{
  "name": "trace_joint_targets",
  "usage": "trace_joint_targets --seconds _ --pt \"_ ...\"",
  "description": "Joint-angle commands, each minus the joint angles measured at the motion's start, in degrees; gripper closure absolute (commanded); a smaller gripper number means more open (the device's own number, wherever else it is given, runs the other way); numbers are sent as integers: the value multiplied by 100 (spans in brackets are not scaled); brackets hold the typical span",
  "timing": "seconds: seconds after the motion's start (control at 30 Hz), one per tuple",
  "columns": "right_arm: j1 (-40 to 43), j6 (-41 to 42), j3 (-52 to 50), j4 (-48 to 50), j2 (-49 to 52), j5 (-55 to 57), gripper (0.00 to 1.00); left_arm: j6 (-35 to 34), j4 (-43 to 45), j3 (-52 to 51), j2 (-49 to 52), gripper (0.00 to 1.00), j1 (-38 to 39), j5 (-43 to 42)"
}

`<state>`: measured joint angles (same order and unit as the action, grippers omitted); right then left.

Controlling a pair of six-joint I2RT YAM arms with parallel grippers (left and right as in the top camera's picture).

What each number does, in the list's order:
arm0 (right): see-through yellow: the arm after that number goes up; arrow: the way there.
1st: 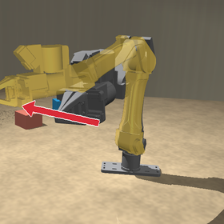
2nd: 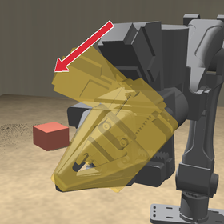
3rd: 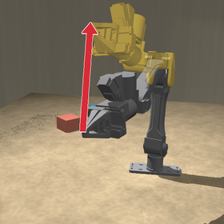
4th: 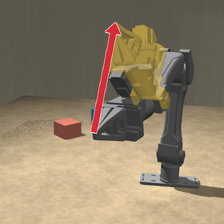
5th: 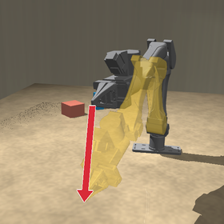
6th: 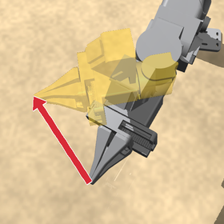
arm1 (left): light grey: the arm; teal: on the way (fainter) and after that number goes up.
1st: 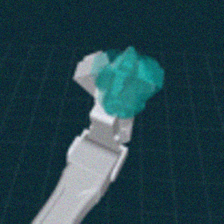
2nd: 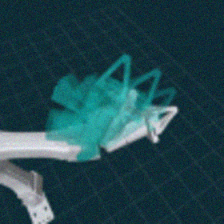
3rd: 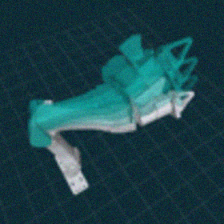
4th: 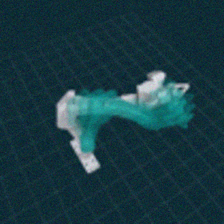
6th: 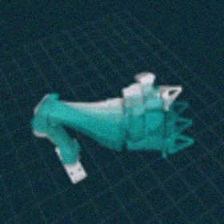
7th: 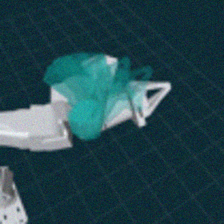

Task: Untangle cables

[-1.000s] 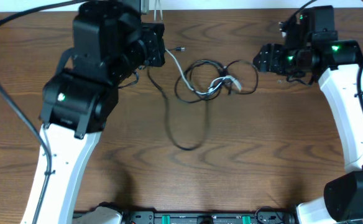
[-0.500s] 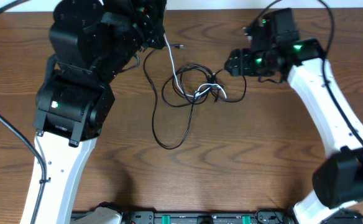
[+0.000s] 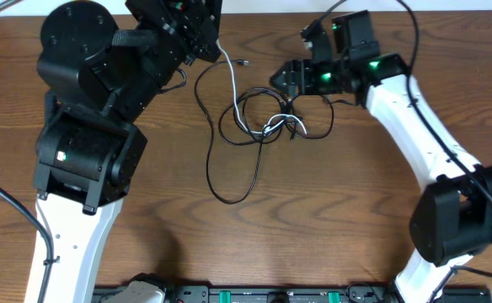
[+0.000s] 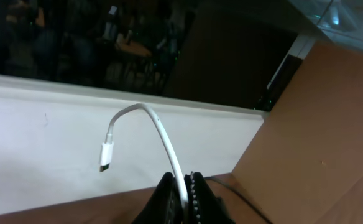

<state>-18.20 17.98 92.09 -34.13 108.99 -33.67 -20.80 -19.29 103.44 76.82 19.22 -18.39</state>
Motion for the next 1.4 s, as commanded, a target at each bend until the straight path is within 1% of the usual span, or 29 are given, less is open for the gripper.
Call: trace_joint_targets --seconds 0.0,0.03,0.17,0.23,0.3,0.33,0.37,0.47,0.53,0.67,0.7,0.8,0.83,0.9,1.03,1.13,1.3,1.37 --pt "-431 1010 -13 498 509 -186 25 -31 -31 197 -74 93 -24 -107" --pt "-612 1226 -11 750 710 -186 26 -31 -33 197 -74 93 -24 -107" --pt "-962 1329 -13 962 1045 -184 28 -28 -81 197 -74 93 -24 -105" --pt "-1078 1331 -11 1014 1163 -181 33 -28 -125 197 -74 93 -24 -103" --pt "-1141 1331 -11 1014 1248 -116 41 -26 -164 197 -74 93 -24 -101" --pt "-1150 1329 -11 1005 1270 -66 47 -2 -188 197 -74 93 -24 -85" --pt "-1147 1327 -11 946 1274 87 62 39 -273 197 -74 93 -24 55" --pt "-990 1222 -7 791 1198 413 88 208 -531 197 -72 93 -26 525" --pt "-793 1043 -4 643 1047 518 98 426 -748 197 -72 93 -26 951" --pt "-291 787 2 74 549 1049 99 828 -1078 197 -72 93 -35 2072" --pt "-15 664 2 -264 258 1362 99 1010 -1150 197 -72 93 -70 2507" --pt "444 557 2 -800 -120 1912 99 1320 -1156 197 -72 93 -205 2962" --pt "758 507 2 -1165 -258 2295 99 1423 -1156 197 -74 93 -326 3202" --pt "1082 459 0 -1484 -256 2483 99 1591 -1143 197 -74 93 -522 3309" --pt "1399 249 -46 -1655 -35 2485 99 1613 -968 199 -98 93 -857 3307" --pt "1502 251 -101 -1665 208 2638 99 1690 -632 203 -173 93 -1034 3307" --pt "1670 251 -116 -1663 761 2739 99 2057 -125 262 -363 93 -1163 3324" --pt "1718 249 -116 -1663 992 2743 99 2124 20 267 -450 93 -1180 3484"
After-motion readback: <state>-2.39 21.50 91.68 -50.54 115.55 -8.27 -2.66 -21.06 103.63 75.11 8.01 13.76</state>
